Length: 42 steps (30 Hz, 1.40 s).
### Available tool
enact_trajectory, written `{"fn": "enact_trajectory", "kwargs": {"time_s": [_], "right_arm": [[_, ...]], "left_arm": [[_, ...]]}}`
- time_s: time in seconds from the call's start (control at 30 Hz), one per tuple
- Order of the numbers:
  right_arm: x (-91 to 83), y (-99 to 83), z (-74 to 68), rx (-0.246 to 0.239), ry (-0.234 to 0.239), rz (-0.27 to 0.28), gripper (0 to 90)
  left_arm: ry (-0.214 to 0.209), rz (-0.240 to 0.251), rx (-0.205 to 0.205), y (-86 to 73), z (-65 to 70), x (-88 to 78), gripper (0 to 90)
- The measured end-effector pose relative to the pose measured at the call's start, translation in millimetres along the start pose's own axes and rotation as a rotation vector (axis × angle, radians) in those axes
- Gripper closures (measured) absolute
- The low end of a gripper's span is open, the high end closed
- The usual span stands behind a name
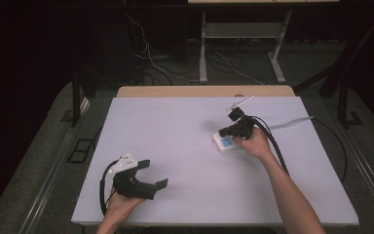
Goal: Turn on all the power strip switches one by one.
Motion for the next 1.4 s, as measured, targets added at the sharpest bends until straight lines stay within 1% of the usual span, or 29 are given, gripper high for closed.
{"fn": "enact_trajectory", "kwargs": {"time_s": [0.2,0.37,0.47,0.63,0.73,1.07,1.2,1.4], "right_arm": [[-8.8,0.5,7.1,0.011,-0.006,0.008,90.0],[-18.8,-0.4,15.6,0.014,-0.028,0.008,90.0],[-22.0,-0.8,18.2,0.018,-0.035,0.009,90.0],[-30.6,-1.5,25.9,0.017,-0.051,0.020,90.0],[-32.6,-2.1,28.4,0.027,-0.056,0.021,90.0],[-36.9,-4.8,44.4,0.063,-0.065,0.040,90.0],[-36.3,-6.7,50.4,0.069,-0.067,0.041,90.0],[-32.8,-8.0,53.1,0.070,-0.062,0.039,90.0]], "left_arm": [[-0.001,-0.004,0.000,0.0,-0.7,0.6,0.0],[-0.001,-0.006,-0.001,-0.3,-0.6,1.3,0.0],[-0.001,-0.006,-0.001,-0.2,-0.6,1.4,0.0],[-0.001,-0.007,-0.001,-0.2,-0.5,1.6,0.0],[0.000,-0.006,-0.002,-0.2,-0.8,1.7,0.0],[0.000,-0.004,-0.002,-0.1,-1.3,1.1,0.0],[0.002,-0.004,-0.003,0.0,-1.7,0.6,0.0],[0.003,-0.003,-0.001,0.2,-2.1,0.1,0.0]]}}
Point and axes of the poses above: each handheld gripper's, and its own axes: x roughly forward along the jaws, y roughly out of its top, z roughly to its right, the point moved 6 cm from there along x, roughly forward along the jaws, and after that the axes turned 9 degrees about -y, right-handed, at the moved point
